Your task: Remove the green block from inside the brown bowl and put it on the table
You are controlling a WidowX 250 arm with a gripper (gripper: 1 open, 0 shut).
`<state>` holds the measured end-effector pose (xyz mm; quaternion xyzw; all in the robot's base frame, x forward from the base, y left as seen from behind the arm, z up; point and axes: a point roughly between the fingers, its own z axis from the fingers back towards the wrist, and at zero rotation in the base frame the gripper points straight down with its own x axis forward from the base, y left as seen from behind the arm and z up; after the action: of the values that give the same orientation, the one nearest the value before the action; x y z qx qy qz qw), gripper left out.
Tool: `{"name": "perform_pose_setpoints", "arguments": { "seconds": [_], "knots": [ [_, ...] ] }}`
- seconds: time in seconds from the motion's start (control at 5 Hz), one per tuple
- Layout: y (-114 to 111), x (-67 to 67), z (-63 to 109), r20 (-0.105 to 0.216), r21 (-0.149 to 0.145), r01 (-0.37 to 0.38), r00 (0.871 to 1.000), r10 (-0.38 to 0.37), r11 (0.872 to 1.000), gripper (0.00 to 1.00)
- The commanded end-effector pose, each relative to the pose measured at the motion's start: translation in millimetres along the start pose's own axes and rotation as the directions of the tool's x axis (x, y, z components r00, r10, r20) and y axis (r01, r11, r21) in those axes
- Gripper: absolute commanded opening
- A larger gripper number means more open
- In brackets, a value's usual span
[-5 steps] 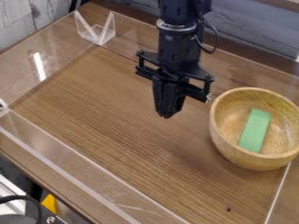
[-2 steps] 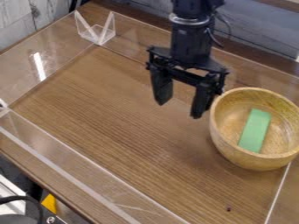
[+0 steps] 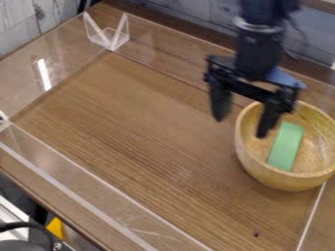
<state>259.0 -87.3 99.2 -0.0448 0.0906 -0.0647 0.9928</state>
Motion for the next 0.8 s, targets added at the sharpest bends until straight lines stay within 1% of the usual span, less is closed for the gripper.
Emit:
{"name": "perform_pose_setpoints", "arguments": {
  "seconds": [0.0, 0.2, 0.6],
  "knots": [
    [-29, 18.8, 10.1, 0.07, -0.001, 0.048, 0.996, -0.048, 0.999, 1.0],
    [-36, 31.3, 6.7, 0.086, 0.001, 0.069, 0.994, -0.068, 0.998, 1.0],
    [-40, 52.3, -1.0, 0.112, -0.003, 0.077, 0.991, -0.077, 0.997, 1.0]
  ]
}}
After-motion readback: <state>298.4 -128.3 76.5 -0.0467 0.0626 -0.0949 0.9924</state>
